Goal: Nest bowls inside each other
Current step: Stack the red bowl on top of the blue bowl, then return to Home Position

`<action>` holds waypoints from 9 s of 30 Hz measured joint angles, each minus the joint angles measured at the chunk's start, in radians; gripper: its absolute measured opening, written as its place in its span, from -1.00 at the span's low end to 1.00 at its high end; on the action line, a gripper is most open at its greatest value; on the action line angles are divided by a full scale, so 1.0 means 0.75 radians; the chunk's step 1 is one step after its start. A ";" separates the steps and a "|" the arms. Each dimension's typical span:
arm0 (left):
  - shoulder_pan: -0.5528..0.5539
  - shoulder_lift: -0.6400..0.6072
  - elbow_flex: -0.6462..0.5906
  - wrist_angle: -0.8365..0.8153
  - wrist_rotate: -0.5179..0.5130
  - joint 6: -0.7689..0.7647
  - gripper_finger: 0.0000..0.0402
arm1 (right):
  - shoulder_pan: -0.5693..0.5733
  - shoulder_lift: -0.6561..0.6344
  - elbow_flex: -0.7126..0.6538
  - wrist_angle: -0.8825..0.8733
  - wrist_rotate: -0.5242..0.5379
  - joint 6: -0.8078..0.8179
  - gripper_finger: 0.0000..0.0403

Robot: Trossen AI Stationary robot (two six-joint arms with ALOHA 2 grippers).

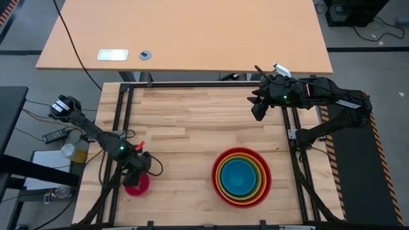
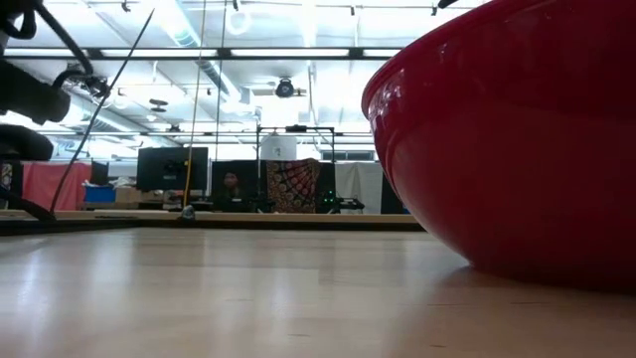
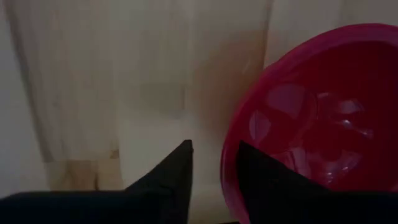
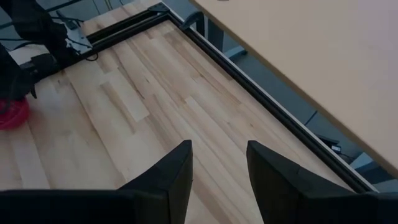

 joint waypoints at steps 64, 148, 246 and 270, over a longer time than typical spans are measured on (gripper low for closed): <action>0.772 1.174 1.749 -0.059 -0.119 0.105 -0.92 | 0.325 0.105 -0.307 -0.038 -0.138 0.580 -0.21; 0.541 0.953 1.744 -0.217 -0.908 0.641 0.17 | 0.626 0.229 -0.452 0.288 -0.303 0.421 -0.84; 0.358 -1.323 -0.764 1.359 -1.148 -0.351 -0.43 | -0.051 -1.651 -1.685 1.006 -0.127 0.638 -0.18; 0.358 -1.321 -0.764 1.229 -1.247 0.562 -0.43 | -0.051 -1.648 -2.118 1.428 -0.163 0.773 -0.18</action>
